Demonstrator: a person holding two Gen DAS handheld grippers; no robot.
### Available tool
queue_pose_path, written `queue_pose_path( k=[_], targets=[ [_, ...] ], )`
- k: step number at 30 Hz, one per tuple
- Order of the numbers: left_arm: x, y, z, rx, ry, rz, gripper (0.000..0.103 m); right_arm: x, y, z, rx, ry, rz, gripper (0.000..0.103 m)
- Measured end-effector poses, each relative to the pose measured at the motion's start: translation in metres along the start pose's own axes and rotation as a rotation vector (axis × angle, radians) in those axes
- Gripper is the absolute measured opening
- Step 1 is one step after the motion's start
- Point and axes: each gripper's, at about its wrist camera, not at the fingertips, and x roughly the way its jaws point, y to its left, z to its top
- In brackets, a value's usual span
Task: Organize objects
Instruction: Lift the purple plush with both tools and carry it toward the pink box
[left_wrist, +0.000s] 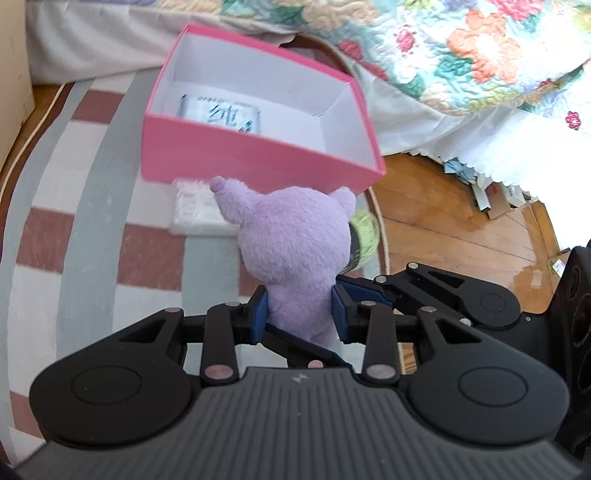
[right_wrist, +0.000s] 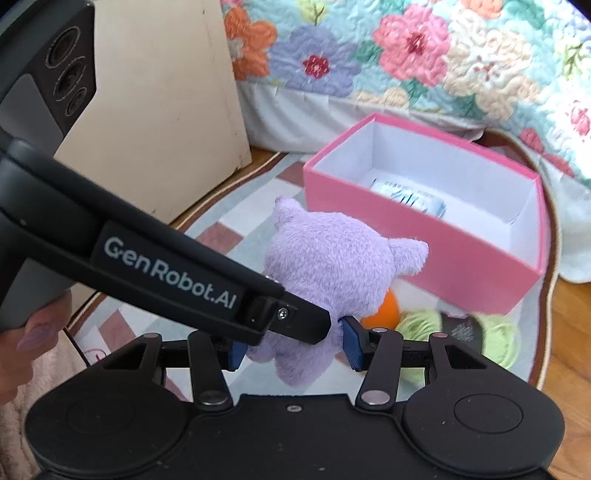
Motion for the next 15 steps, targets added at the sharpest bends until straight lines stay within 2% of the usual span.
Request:
queue_pose_path(
  k=[10, 15],
  targets=[
    [-0.001, -0.039, 0.025, 0.060, 0.015, -0.012, 0.034, -0.023, -0.022, 0.012, 0.004, -0.016, -0.027, 0.056],
    [-0.004, -0.053, 0.036, 0.106, -0.020, -0.018, 0.034, -0.035, -0.031, 0.027, 0.035, -0.031, -0.051, 0.056]
  ],
)
